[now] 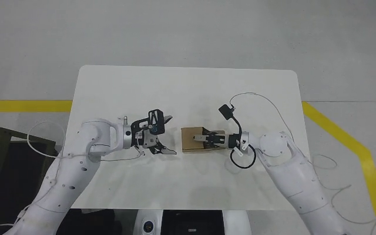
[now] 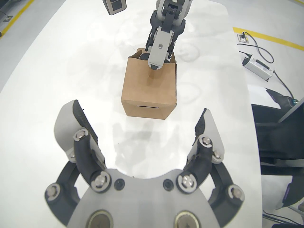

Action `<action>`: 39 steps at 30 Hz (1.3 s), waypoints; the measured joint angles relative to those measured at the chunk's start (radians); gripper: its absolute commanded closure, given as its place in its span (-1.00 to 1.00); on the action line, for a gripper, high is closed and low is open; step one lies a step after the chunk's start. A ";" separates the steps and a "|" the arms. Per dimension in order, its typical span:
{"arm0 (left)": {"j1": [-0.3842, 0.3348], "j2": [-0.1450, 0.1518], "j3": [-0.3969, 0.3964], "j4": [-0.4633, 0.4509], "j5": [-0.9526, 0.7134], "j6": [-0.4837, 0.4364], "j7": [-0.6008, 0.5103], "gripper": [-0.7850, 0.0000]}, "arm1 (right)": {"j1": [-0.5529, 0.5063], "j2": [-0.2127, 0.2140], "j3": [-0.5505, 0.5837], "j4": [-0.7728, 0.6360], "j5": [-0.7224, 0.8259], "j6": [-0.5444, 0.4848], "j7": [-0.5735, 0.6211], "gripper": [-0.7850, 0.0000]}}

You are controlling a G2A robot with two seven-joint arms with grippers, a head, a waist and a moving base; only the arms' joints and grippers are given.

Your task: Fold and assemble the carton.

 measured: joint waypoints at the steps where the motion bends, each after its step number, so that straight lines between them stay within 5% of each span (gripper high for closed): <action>1: 0.005 0.000 0.001 0.003 0.033 0.000 0.032 -1.00 | -0.005 0.002 0.004 -0.006 0.000 0.002 0.003 0.13; 13: 0.016 -0.002 0.016 -0.002 0.053 0.016 0.044 -1.00 | -0.062 0.030 0.078 -0.092 -0.028 0.034 0.050 0.18; 17: 0.008 -0.005 0.042 0.002 0.051 0.014 0.018 -1.00 | -0.074 0.039 0.104 -0.124 -0.049 0.042 0.062 0.46; 21: -0.002 -0.011 0.066 0.030 0.070 0.043 0.035 -1.00 | -0.088 0.054 0.148 -0.163 -0.106 0.048 0.076 1.00; 39: -0.073 -0.046 0.168 0.133 0.113 0.094 0.134 -1.00 | -0.223 0.092 0.184 -0.301 -0.185 0.171 0.193 1.00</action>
